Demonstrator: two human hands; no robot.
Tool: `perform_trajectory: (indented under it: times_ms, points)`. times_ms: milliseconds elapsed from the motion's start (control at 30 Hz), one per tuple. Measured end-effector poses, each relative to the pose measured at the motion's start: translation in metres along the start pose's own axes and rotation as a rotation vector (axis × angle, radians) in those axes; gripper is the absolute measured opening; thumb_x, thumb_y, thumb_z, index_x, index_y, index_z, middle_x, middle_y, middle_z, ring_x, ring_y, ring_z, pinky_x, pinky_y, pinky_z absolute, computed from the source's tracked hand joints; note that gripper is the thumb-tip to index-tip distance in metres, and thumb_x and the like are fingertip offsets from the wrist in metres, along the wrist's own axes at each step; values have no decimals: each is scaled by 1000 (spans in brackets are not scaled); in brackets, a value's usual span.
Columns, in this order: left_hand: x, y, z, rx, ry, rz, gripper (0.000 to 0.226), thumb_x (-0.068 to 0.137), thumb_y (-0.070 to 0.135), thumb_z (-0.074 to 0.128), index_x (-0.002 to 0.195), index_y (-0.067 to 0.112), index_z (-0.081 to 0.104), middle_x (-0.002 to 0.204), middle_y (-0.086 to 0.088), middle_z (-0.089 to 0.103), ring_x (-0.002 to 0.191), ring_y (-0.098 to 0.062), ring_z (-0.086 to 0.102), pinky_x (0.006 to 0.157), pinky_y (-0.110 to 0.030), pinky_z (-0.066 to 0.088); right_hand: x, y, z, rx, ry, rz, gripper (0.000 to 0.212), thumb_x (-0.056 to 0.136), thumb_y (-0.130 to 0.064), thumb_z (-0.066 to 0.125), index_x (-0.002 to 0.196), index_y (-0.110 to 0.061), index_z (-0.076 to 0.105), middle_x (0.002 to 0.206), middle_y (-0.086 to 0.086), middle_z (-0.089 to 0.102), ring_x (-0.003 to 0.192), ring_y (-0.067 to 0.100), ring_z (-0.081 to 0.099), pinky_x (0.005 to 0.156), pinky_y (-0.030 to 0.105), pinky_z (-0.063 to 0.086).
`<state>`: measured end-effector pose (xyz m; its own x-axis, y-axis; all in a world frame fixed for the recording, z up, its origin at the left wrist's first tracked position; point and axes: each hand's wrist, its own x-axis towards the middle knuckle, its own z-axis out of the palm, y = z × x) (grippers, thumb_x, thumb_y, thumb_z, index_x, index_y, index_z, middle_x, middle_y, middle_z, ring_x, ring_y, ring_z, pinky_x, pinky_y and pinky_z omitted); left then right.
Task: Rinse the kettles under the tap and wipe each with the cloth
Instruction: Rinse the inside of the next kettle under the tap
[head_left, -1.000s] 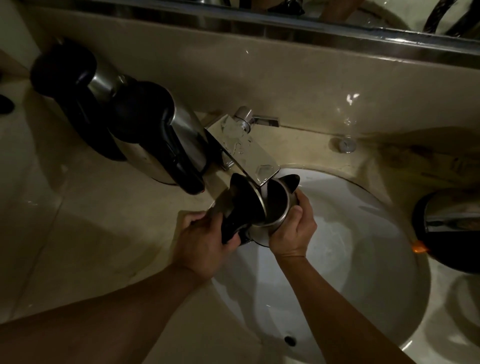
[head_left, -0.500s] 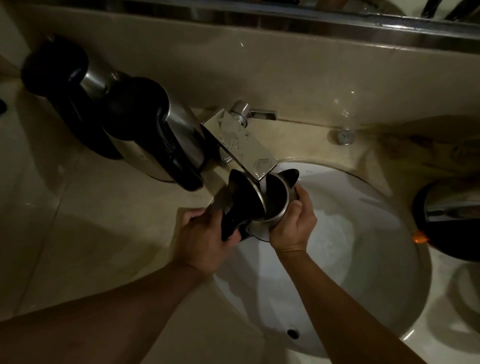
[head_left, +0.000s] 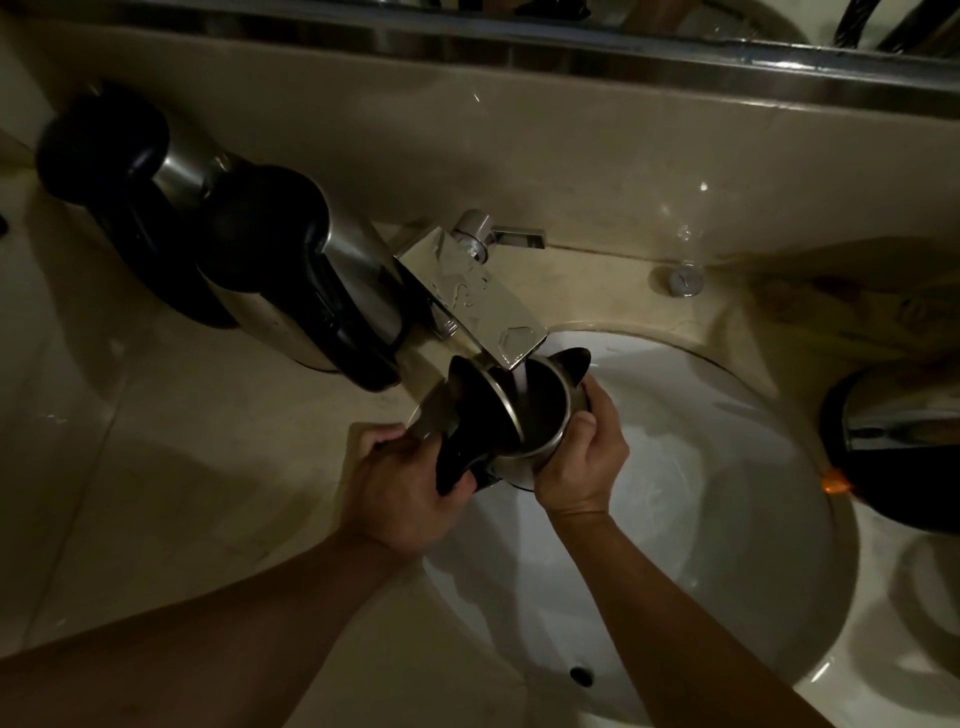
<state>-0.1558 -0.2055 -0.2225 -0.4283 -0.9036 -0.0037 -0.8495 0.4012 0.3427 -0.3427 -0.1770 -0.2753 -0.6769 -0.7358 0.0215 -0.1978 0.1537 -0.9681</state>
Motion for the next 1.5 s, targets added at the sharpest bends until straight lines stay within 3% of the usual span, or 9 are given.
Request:
perform_trajectory:
  times_ms: [200,500,767,1167,1267,1367,1433,1500]
  points:
    - [0,1,0,-4,29,4,20,77,44,69,79,26,61,57,11,61,64,-9,66,93,-29,30,1,-2,0,19,-5,16,57,101,-40,36,140,-9,63,122,11,69,118,28,65,97,56,55]
    - [0,-1,0,9,-11,-17,25,81,49,57,81,26,65,62,12,64,69,-8,67,93,-26,27,1,-8,-1,40,-20,-10,54,100,-35,35,139,-10,64,118,10,69,114,29,65,95,55,54]
    - [1,0,1,3,6,-26,20,77,46,65,77,26,60,58,11,61,64,-10,65,93,-29,31,0,-13,0,47,-2,-19,53,100,-35,36,137,-10,64,118,-2,69,114,15,64,98,39,55]
    - [-1,-1,0,-6,-33,-30,24,81,53,57,78,30,58,63,11,63,70,-5,65,95,-30,31,-2,-3,1,17,22,-9,58,102,-41,36,139,-7,63,122,10,70,118,30,65,98,55,54]
    - [-1,-1,2,5,-49,-39,25,80,53,59,76,29,61,66,13,64,71,-4,64,94,-26,28,-2,-6,-2,45,16,-51,51,104,-42,38,137,-12,63,121,3,71,116,26,67,97,52,56]
    - [0,-1,1,13,-39,-30,26,79,53,59,75,28,63,65,14,64,69,-4,64,93,-28,30,0,-9,-1,14,3,-88,65,106,-60,34,136,-11,63,120,-4,69,115,26,65,97,50,54]
    - [1,-1,1,9,-32,-26,28,79,54,57,77,27,64,65,13,64,68,-5,64,94,-30,32,0,-7,0,-9,2,-77,64,106,-57,35,137,-8,63,120,-7,67,115,26,64,97,50,54]
    - [1,-1,1,9,-37,-28,28,80,54,56,80,27,64,67,13,65,69,-6,64,94,-33,34,0,-6,0,-23,9,-50,60,103,-46,37,137,-4,63,122,2,68,116,28,63,98,53,53]
